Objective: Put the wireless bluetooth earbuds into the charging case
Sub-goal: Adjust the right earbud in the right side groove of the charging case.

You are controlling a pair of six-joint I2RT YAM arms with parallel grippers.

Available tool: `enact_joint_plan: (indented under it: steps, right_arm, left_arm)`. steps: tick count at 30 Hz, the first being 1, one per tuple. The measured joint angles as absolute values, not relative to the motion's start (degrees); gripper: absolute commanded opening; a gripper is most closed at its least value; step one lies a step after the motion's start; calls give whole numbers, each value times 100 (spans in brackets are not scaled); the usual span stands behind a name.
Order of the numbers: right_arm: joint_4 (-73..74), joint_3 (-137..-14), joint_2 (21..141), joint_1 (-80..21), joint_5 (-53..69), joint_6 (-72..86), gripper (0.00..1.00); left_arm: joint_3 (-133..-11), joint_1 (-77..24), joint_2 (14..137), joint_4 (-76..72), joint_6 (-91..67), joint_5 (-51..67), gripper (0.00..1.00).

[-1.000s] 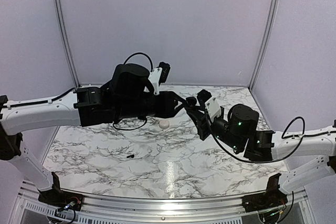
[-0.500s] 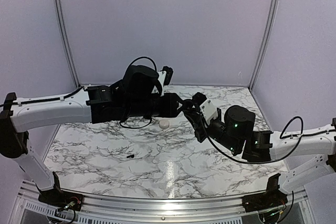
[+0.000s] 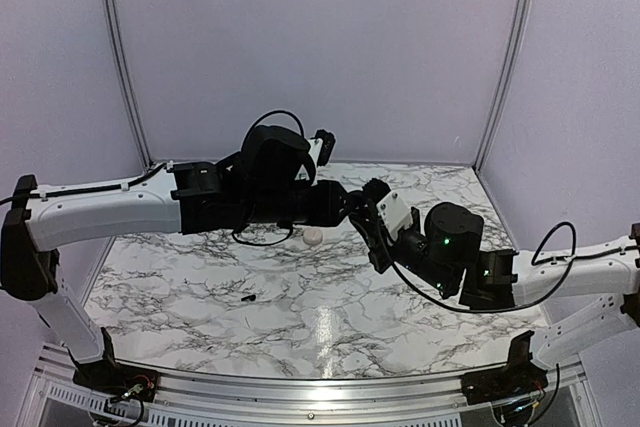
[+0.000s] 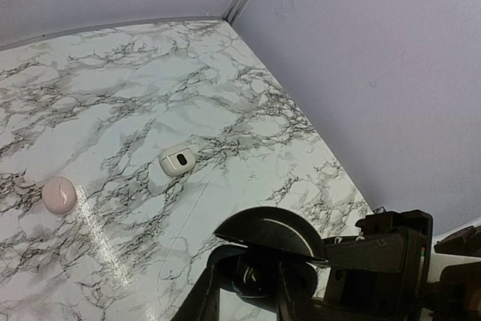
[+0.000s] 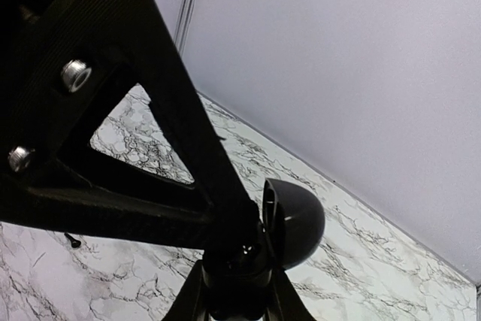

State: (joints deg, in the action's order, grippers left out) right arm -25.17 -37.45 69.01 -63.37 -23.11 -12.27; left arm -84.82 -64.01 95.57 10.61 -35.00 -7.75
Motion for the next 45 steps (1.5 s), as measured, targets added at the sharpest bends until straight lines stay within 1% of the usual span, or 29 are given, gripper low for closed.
enact_joint_plan:
  steps: [14,19,31,45]
  right_arm:
    - [-2497,-3610,6713,-6329,-1778,-1046,0]
    - [-2526,-3566,6630,-6248,-1446,-939,0]
    - [-2893,-3343,6372,-5723,274,-405,0]
    - [-3605,-3129,6257,-5371,2215,346,0]
  left_arm:
    - [-8462,-6401,9529,1055,-3024,-429,16]
    - [-8337,-6396,9393,928,-2849,-270,15]
    - [-8082,-6392,9115,556,-2104,305,15]
    - [-7940,-6414,8783,475,-1345,1330,19]
